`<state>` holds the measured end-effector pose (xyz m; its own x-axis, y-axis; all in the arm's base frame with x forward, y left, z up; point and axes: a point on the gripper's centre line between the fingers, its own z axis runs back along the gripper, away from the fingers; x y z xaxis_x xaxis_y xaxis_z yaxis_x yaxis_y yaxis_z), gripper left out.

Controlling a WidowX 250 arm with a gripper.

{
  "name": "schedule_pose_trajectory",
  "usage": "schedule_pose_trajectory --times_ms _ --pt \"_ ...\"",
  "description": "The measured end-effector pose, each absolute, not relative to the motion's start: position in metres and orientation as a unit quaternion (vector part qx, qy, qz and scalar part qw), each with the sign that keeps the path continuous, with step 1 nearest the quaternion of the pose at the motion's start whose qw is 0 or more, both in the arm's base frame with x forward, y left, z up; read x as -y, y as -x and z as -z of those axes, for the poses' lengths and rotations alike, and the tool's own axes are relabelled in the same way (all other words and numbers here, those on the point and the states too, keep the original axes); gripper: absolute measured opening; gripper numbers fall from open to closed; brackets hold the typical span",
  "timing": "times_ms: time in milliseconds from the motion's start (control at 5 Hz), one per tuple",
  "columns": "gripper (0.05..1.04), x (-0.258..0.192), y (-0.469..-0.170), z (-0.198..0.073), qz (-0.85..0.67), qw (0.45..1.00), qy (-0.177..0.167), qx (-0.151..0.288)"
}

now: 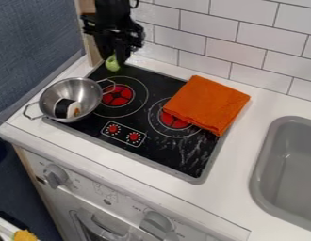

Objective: Moove the green wooden spatula to the left upper corner of the burner

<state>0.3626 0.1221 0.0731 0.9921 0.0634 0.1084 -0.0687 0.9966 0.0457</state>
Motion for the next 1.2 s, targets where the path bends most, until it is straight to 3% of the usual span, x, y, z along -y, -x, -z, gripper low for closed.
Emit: schedule_pose_trajectory --times_ms 600,1000,1200 --pt "0.411 -0.159 -0.393 -0.039 -0.041 0.997 -0.066 0.02" --pt "0.969 -0.152 -0.397 -0.035 -0.021 0.999 -0.041 0.015" --pt "1.006 -0.147 -0.396 -0.033 -0.011 0.999 -0.027 0.014"
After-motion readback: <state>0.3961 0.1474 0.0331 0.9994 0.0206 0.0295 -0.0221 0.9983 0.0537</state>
